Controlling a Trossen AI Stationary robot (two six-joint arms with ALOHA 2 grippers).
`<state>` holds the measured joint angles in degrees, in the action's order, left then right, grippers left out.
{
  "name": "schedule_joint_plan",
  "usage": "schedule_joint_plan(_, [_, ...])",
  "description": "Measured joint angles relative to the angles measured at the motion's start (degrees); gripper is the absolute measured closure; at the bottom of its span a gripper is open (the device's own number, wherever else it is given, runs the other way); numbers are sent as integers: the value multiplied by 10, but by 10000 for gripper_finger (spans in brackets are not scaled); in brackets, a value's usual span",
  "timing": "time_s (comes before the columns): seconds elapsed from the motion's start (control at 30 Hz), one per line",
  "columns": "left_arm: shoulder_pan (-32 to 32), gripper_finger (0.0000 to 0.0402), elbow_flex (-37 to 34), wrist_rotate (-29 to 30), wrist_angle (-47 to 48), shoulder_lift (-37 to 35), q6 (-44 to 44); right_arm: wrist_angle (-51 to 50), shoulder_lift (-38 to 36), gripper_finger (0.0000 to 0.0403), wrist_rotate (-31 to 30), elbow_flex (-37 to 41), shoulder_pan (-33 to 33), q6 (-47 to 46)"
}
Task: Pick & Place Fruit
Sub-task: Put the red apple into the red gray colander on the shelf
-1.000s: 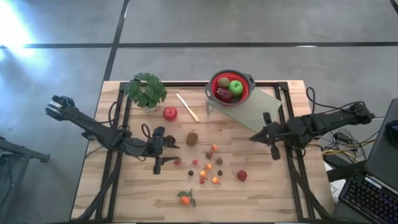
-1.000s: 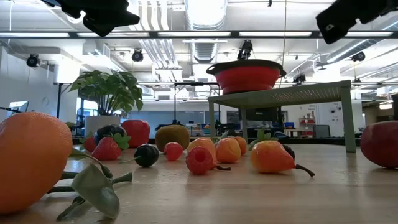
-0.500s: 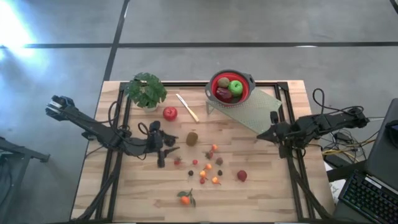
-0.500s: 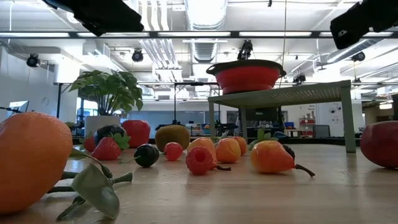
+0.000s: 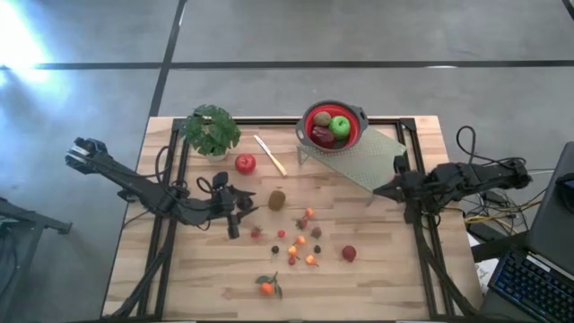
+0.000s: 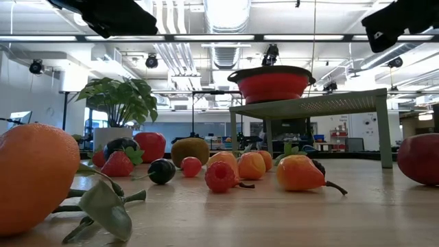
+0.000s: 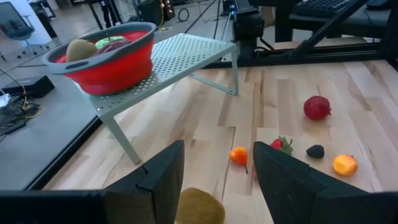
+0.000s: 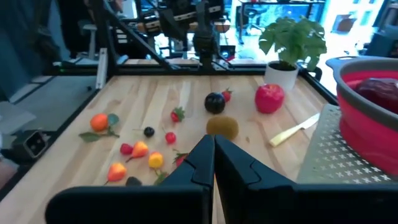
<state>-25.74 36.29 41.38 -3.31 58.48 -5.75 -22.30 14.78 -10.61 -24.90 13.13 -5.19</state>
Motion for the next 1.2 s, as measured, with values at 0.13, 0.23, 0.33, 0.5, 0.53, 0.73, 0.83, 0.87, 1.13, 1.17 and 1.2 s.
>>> schedule_joint_plan(0.13, [0, 204, 0, 1, 0, 0, 0, 5, 14, 394, 3, 4, -28, 0])
schedule_joint_plan(0.23, [0, 204, 0, 1, 0, 0, 0, 7, 18, 394, 19, 4, -48, 3])
schedule_joint_plan(0.33, [0, 204, 0, 1, 0, 0, 0, 11, 17, 394, 51, 3, -69, 11])
schedule_joint_plan(0.5, [0, 204, 0, 1, 0, 0, 0, 10, 17, 394, 63, 3, -91, 48])
schedule_joint_plan(0.53, [0, 204, 0, 1, 0, 0, 0, 8, 17, 394, 61, 3, -92, 61])
schedule_joint_plan(0.73, [0, 204, 0, 1, 0, 0, -1, 6, 17, 394, 61, 3, -92, 129])
schedule_joint_plan(0.83, [0, 204, 0, 1, 0, 0, -1, 6, 18, 394, 61, 3, -92, 128])
schedule_joint_plan(0.87, [0, 204, 0, 1, 0, 0, -1, 6, 18, 394, 61, 3, -92, 124])
schedule_joint_plan(1.13, [0, 204, 0, 1, 0, 0, -1, 6, 18, 394, 61, 5, -92, 96])
schedule_joint_plan(1.17, [0, 204, 0, 1, 0, 0, -1, 6, 18, 394, 61, 5, -92, 99])
schedule_joint_plan(1.2, [0, 204, 0, 1, 0, 0, -1, 6, 18, 394, 61, 5, -92, 100])
